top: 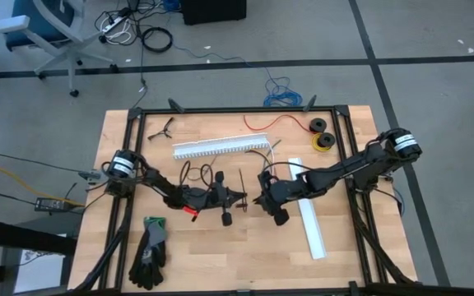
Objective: Ziptie cables
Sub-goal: Wrap the cable wires with black zip tie
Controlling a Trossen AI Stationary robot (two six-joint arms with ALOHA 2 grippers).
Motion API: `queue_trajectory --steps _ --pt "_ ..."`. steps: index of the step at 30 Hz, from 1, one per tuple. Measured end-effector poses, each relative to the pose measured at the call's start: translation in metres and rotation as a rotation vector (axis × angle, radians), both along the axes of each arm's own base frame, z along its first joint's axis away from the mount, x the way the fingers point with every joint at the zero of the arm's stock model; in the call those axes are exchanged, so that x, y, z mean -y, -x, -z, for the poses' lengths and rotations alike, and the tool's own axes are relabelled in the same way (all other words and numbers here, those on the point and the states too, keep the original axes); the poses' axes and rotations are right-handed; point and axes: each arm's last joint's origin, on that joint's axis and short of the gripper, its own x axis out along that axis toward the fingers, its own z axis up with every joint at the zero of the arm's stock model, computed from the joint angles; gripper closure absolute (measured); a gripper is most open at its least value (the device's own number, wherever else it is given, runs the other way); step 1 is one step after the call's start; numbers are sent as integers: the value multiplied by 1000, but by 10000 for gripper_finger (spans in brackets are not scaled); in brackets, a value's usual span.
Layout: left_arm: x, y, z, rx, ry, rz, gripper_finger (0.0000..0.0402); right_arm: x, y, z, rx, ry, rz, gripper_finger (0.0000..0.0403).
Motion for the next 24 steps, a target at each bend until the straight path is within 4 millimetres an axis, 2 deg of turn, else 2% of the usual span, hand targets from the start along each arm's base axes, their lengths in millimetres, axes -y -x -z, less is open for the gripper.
queue_trajectory --steps 6,17,24 --pt "-2 -3 -1 0 2 7 400 5 -3 -3 0 -54 -17 385" --pt "-2 -3 -1 -3 -2 8 400 4 -3 -3 -11 -125 -27 294" --pt "-3 0 16 -183 -46 8 400 7 -4 -3 -12 -169 42 280"
